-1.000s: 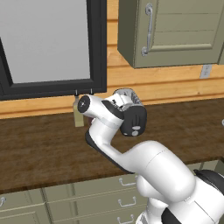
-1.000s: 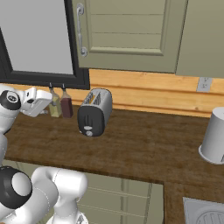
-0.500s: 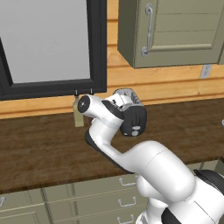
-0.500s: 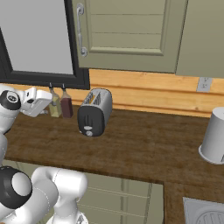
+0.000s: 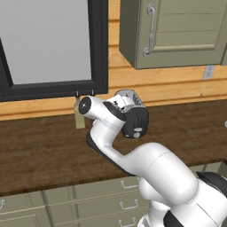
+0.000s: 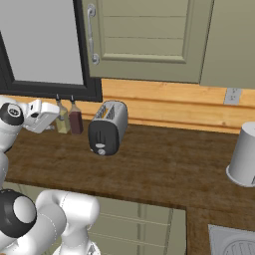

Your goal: Start the toaster. Once the lever pops up, take the bread to the plate on the dining counter.

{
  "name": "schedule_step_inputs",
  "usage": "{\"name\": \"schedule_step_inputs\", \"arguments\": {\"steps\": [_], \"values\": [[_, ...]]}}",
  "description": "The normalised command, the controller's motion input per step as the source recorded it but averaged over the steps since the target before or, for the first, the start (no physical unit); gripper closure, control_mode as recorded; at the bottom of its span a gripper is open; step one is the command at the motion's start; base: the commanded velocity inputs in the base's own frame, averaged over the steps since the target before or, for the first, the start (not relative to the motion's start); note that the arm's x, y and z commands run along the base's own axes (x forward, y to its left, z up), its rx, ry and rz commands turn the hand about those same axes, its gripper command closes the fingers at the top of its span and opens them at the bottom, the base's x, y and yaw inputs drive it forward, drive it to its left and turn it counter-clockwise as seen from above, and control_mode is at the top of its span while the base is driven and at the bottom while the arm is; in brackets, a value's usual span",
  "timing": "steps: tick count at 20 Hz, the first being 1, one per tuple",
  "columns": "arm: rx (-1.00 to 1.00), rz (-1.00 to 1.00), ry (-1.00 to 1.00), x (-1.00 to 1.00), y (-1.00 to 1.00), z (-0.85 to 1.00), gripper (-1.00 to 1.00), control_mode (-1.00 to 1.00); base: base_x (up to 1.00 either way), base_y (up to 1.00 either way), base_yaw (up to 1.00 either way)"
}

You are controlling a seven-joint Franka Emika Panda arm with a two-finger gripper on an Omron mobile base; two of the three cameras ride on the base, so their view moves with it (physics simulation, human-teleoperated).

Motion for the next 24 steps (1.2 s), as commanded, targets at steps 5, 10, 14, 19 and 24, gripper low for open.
{"name": "schedule_step_inputs", "arguments": {"steps": [5,10,14,19,24], "values": [[0.0,0.0,0.0,0.0,0.0,0.0,-1.0,-1.0,0.0,0.0,0.0],[0.0,0.0,0.0,0.0,0.0,0.0,-1.0,-1.0,0.0,0.0,0.0],[0.0,0.0,0.0,0.0,0.0,0.0,-1.0,-1.0,0.0,0.0,0.0],[0.0,0.0,0.0,0.0,0.0,0.0,-1.0,-1.0,0.0,0.0,0.0],[0.0,0.0,0.0,0.0,0.0,0.0,-1.0,-1.0,0.0,0.0,0.0]]}}
